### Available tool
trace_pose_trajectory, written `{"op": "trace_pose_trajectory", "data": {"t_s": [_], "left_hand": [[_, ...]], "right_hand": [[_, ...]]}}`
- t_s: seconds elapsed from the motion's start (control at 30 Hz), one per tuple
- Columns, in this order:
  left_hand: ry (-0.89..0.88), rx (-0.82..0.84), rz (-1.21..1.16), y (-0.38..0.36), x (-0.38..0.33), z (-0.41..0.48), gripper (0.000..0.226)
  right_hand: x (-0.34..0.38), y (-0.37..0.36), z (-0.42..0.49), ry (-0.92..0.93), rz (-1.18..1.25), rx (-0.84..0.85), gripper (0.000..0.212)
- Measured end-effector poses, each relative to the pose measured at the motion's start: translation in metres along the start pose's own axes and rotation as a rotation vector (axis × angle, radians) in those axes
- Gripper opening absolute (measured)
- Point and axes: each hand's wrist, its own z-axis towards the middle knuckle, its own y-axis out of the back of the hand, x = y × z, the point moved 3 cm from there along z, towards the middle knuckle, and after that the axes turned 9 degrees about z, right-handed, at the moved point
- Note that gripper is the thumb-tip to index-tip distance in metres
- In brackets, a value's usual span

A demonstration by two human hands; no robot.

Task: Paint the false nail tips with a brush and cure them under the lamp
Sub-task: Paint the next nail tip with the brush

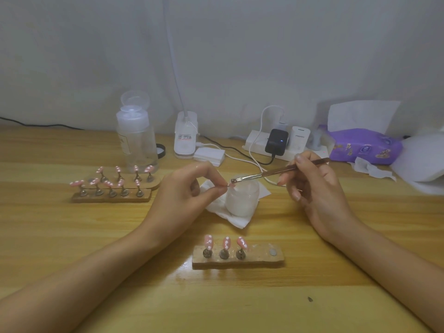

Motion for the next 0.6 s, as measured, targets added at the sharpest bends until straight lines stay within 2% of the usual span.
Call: {"op": "trace_pose_trajectory", "data": {"t_s": [0.17, 0.3, 0.47, 0.6], "left_hand": [[-0.002, 0.003, -0.002, -0.0002, -0.0023, -0.0008, 0.006], [0.011, 0.011, -0.010, -0.0008, -0.0012, -0.0007, 0.008], [0.007, 0.011, -0.026, -0.0006, -0.0013, -0.0006, 0.010], [0.020, 0.013, -0.028, -0.0012, -0.0003, -0.0003, 0.010]], "right_hand": [[-0.0012, 0.0033, 0.0011, -0.012, -0.028, -0.066, 0.024], [0.0004, -0.0004, -0.0002, 0.015, -0.012, 0.012, 0.021], [-0.0019, 0.0050, 0.0012, -0.005, -0.051, -0.058, 0.024], [-0.0003, 0.0019, 0.0011, 0.035, -0.007, 0.001, 0.026]]}}
